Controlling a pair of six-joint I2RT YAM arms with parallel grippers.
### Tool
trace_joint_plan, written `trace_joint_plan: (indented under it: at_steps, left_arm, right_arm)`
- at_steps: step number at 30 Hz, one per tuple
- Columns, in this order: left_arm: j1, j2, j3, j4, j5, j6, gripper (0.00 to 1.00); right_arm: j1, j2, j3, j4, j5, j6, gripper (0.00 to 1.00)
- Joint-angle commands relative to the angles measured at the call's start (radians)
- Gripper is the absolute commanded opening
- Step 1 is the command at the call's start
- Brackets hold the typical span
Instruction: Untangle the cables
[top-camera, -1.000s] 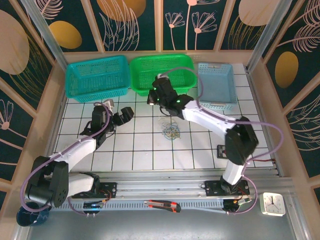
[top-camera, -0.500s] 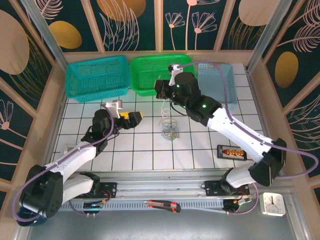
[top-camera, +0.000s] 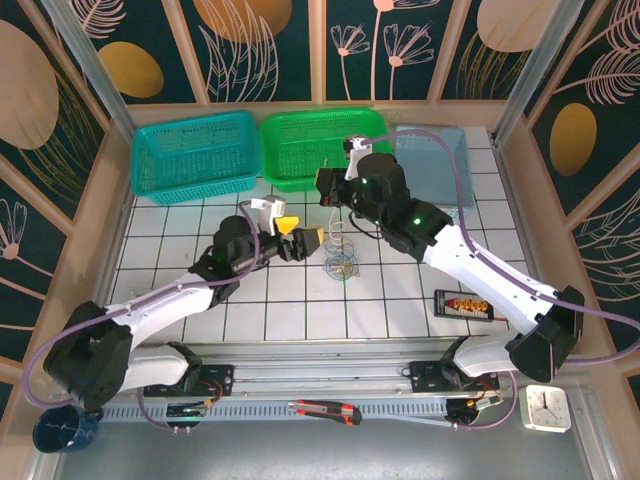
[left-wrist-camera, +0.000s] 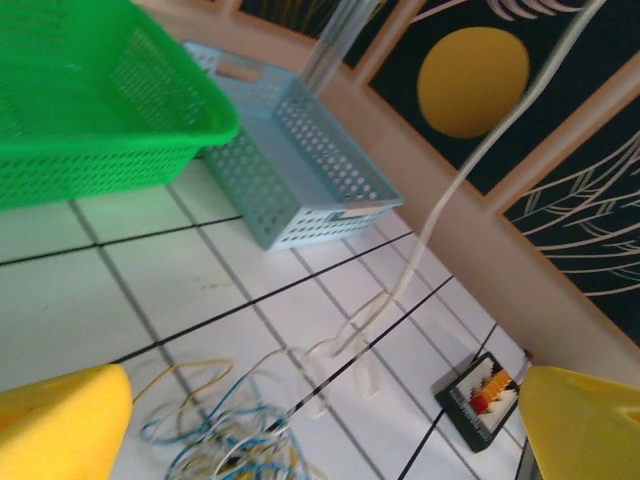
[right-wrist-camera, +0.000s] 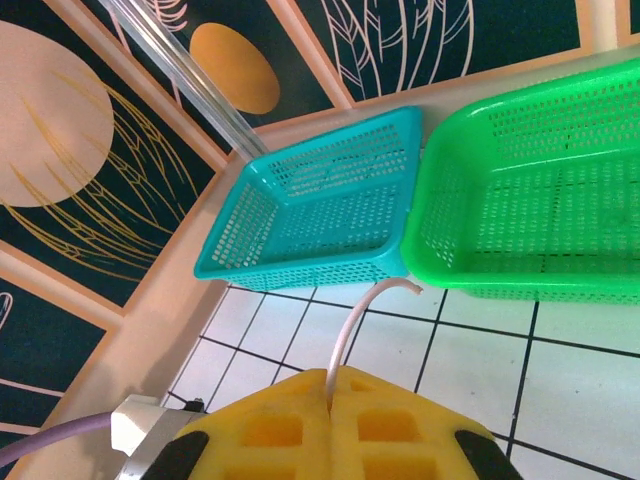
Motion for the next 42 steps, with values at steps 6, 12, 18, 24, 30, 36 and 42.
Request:
trace_joint_plan:
  at_steps: [6,12,18,24,30,36,42]
  left_arm:
    - [-0.076,0.207,0.213,0.08,-0.04,0.036,0.99]
    - [-0.081,0.312,0.229,0.161,-0.075,0.002,0.76]
    - [-0.081,0.372,0.189,0.211,-0.071,-0.024,0.36]
    - [-0.08,0.383,0.138,0.2,-0.062,-0.037,0.4]
    - [-0.081,0.375,0.111,0.175,-0.037,-0.019,0.31]
    - [-0.081,0.364,0.098,0.151,-0.016,-0.005,0.01]
    - [-0.079,0.374,0.072,0.185,-0.006,-0.009,0.0]
  right_arm:
    - [0.004,-0.006,-0.022,0.025,-0.05,-0.003,0.0]
    - [0.002,-0.053,-0.01,0.066,-0.075,0.011,0.0]
    - [-0.03,-0.133,0.023,0.126,-0.084,0.013,0.0]
    - [-0.098,-0.198,0.031,0.23,-0.126,0.045,0.0]
    - [-0.137,-0.24,0.041,0.298,-0.099,0.051,0.0]
    - [-0.145,-0.256,0.025,0.321,-0.065,0.064,0.0]
    - [-0.164,-0.221,0.125,0.278,-0.065,0.034,0.0]
